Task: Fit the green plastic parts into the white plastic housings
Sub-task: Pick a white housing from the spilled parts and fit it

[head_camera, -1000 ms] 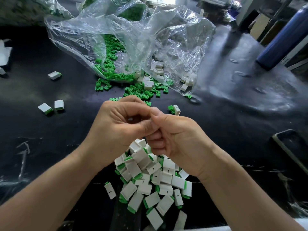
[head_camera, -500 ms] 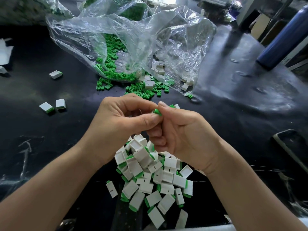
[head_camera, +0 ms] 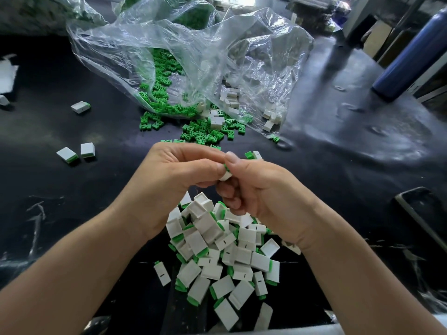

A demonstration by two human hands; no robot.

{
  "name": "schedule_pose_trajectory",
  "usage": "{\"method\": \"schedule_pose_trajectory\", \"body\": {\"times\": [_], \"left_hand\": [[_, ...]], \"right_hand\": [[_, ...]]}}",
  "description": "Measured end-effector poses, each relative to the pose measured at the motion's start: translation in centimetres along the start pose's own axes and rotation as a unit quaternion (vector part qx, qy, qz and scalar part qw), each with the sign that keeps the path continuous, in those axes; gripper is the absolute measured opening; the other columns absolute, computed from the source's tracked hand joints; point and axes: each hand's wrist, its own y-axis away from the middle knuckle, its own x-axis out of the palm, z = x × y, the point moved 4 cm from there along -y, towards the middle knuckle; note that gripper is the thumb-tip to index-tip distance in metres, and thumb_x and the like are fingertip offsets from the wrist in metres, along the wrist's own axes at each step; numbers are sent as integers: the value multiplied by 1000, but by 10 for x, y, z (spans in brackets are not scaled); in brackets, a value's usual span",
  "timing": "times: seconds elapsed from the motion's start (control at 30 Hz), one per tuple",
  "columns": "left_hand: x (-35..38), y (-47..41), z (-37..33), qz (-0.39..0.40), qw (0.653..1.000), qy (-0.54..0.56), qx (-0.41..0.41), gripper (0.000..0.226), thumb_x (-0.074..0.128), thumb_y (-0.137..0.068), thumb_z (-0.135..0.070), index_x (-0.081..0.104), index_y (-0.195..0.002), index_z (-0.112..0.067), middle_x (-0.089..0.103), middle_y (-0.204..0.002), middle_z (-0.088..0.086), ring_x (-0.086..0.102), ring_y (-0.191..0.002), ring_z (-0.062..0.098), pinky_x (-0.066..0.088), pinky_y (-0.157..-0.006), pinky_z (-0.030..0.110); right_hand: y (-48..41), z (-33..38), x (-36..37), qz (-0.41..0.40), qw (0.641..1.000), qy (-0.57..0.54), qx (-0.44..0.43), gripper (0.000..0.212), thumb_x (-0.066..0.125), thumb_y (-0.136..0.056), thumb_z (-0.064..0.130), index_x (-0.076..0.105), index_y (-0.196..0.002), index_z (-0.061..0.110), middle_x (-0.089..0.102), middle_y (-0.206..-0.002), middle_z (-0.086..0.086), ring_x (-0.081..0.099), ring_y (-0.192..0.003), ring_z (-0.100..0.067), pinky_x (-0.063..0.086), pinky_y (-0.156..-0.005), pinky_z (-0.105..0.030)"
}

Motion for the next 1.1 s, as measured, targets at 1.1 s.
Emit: {"method": "schedule_pose_trajectory", "body": {"times": [1.1], "left_hand": [[3, 1, 5, -39, 997, 69, 1, 18, 59, -62, -2, 74, -62, -10, 72, -80, 5, 68, -72, 20, 53, -61, 24]], "right_hand": [[2, 2, 3, -65, 997, -9, -42, 25, 41, -95, 22, 55, -99, 2, 34, -55, 8, 27, -51, -7, 25, -49, -17]]}}
